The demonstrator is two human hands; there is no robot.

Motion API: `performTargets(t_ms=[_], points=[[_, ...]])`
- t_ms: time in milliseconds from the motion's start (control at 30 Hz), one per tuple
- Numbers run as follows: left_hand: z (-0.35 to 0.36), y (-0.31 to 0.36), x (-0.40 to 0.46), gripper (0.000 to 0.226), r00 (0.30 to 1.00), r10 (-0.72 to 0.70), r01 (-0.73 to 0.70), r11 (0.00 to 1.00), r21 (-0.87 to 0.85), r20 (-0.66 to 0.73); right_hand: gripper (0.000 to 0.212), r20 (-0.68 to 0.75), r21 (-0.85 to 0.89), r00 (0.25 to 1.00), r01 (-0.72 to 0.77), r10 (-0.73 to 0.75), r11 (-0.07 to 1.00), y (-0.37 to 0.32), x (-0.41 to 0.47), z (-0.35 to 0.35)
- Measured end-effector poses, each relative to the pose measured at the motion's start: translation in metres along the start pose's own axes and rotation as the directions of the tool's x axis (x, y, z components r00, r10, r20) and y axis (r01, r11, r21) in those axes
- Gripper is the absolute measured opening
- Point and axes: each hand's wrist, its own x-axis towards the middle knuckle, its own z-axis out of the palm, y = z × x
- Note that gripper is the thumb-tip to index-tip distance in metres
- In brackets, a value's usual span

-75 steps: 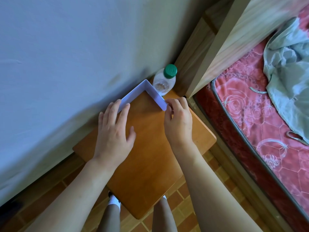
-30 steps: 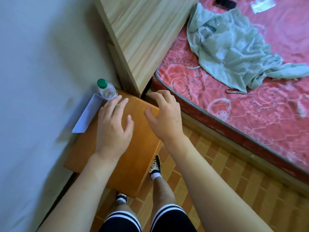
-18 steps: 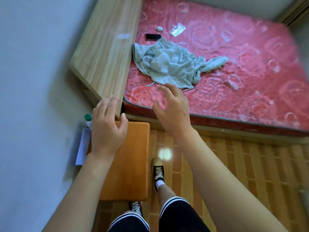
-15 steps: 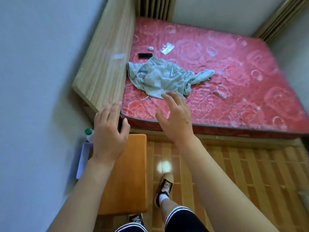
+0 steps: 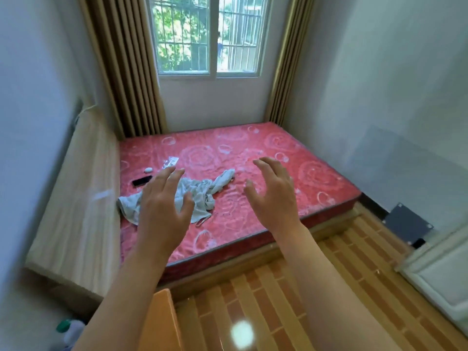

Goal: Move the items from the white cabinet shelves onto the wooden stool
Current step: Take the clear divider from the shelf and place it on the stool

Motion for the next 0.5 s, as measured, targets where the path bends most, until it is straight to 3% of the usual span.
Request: performTargets(t_ms=[133,500], points=[[0.034,0.068,0.03,0.053,0.991,0.137,-0.136,0.989,-0.048,0.007,0.05,-0.087,-0.045,0.995,-0.055,0.051,0.997,0.046,0.004,-0.073],[0.14,0.293,0.063,0.053,0.939,0.342,-0.334,0.925,-0.183,0.017,0.054,-0.349,-0.139,0.931,-0.161,0.104,0.977,0.172,0.003,-0.28]])
